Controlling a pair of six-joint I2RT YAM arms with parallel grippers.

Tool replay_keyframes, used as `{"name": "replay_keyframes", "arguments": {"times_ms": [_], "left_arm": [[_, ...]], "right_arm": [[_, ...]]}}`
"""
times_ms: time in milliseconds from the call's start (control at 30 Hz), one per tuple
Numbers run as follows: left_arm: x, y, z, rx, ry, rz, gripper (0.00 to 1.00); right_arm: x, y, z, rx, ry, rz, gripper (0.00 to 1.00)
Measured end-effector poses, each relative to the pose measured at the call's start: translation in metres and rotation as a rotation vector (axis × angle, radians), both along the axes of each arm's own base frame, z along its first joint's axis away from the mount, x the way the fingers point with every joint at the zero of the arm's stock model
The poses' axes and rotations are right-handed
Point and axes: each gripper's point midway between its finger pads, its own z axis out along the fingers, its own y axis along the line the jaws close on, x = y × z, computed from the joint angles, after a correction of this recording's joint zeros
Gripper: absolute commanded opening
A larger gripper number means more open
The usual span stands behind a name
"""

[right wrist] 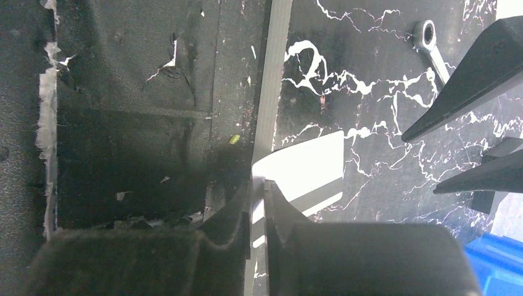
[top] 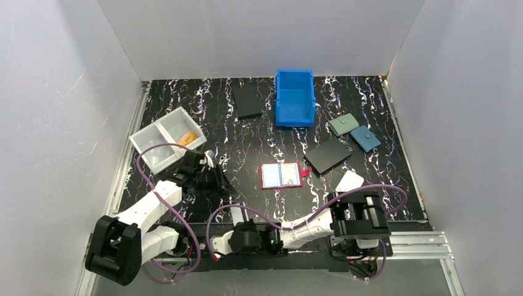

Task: Take the credit cards out of the card holder
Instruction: Pick up the credit card at the corner of the board.

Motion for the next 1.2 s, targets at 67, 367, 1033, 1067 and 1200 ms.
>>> {"name": "replay_keyframes", "arguments": {"times_ms": [67, 367, 1033, 1067, 1200], "left_arm": [[0.000, 0.000, 0.000, -0.001, 0.001, 0.000, 0.37], [-0.001, -0.001, 0.003, -0.010, -0.006, -0.001, 0.37], [0.039, 0.014, 0.059, 0.014, -0.191, 0.102, 0.60], [0.044, 0.018, 0.064, 0.017, -0.211, 0.120, 0.65], [0.064, 0.037, 0.081, 0.006, -0.281, 0.196, 0.69]], "right_arm": [[-0.001, 0.000, 0.001, -0.002, -0.002, 0.001, 0.09], [-0.008, -0.003, 0.014, -0.045, 0.024, 0.033, 0.04], [0.101, -0.024, 0.063, -0.035, 0.124, -0.090, 0.01], [0.105, -0.026, 0.067, -0.027, 0.131, -0.097, 0.01], [0.128, -0.037, 0.082, 0.012, 0.159, -0.141, 0.01]]}}
